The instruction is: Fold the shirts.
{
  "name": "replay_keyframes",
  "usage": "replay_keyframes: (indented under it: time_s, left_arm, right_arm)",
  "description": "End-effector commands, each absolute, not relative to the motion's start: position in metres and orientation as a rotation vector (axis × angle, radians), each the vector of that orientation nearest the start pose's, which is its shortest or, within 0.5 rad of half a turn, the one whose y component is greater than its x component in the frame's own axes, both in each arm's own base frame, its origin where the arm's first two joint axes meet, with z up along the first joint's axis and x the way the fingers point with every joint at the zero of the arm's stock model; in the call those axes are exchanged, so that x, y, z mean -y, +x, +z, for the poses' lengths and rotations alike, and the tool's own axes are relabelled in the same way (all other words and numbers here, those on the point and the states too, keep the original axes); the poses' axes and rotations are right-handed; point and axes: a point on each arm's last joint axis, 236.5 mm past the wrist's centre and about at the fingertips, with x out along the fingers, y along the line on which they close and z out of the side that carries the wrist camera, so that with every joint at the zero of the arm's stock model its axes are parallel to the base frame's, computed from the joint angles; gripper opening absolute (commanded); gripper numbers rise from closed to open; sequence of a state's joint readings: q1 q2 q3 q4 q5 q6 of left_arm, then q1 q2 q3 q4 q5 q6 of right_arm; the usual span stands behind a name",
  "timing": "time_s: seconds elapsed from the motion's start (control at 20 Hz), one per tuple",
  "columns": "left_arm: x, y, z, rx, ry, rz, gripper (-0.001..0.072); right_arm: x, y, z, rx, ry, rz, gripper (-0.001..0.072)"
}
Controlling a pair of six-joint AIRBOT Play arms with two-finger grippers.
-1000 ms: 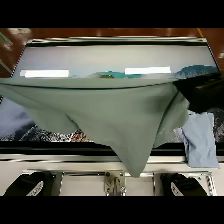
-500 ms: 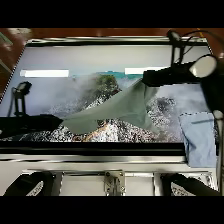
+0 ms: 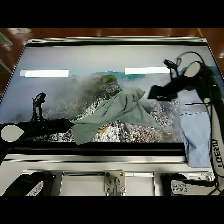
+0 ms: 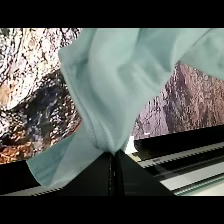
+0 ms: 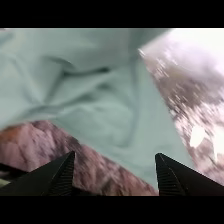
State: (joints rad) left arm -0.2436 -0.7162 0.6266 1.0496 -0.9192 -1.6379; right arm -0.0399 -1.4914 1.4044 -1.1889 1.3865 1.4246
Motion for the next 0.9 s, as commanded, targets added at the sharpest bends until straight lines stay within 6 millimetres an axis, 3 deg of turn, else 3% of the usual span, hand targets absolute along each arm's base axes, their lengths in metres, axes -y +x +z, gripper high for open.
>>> replay_keyframes:
  time_s: [0.0,0.15,0.3,0.55,0.75,0.8,0.85]
  left_arm:
    - [0.163,0.267,0.038,-1.054,-0.452,-0.400,0.0035]
    - [0.163,0.267,0.038,-1.053,-0.451,-0.399,0.0035]
    - [0.163,0.267,0.039,-1.053,-0.451,-0.400,0.0035]
    - [0.162,0.277,0.044,-1.008,-0.460,-0.390,0.0036]
    - [0.160,0.288,0.051,-0.951,-0.471,-0.379,0.0036]
    - [0.160,0.289,0.053,-0.947,-0.470,-0.381,0.0035]
    - [0.160,0.291,0.057,-0.939,-0.469,-0.383,0.0036]
  right_arm:
    - [0.004,0.312,-0.009,-1.758,0.437,0.205,0.0635]
    - [-0.007,0.289,-0.048,-1.760,0.799,0.185,0.0635]
    - [-0.010,0.290,-0.090,-1.684,0.858,0.099,0.0679]
    - [-0.017,0.334,-0.106,-1.498,0.988,0.035,0.0678]
    - [-0.053,0.332,-0.126,-1.568,0.922,0.083,0.0675]
    - [-0.059,0.334,-0.127,-1.566,0.912,0.091,0.0595]
    - [-0.063,0.337,-0.126,-1.557,0.905,0.099,0.0336]
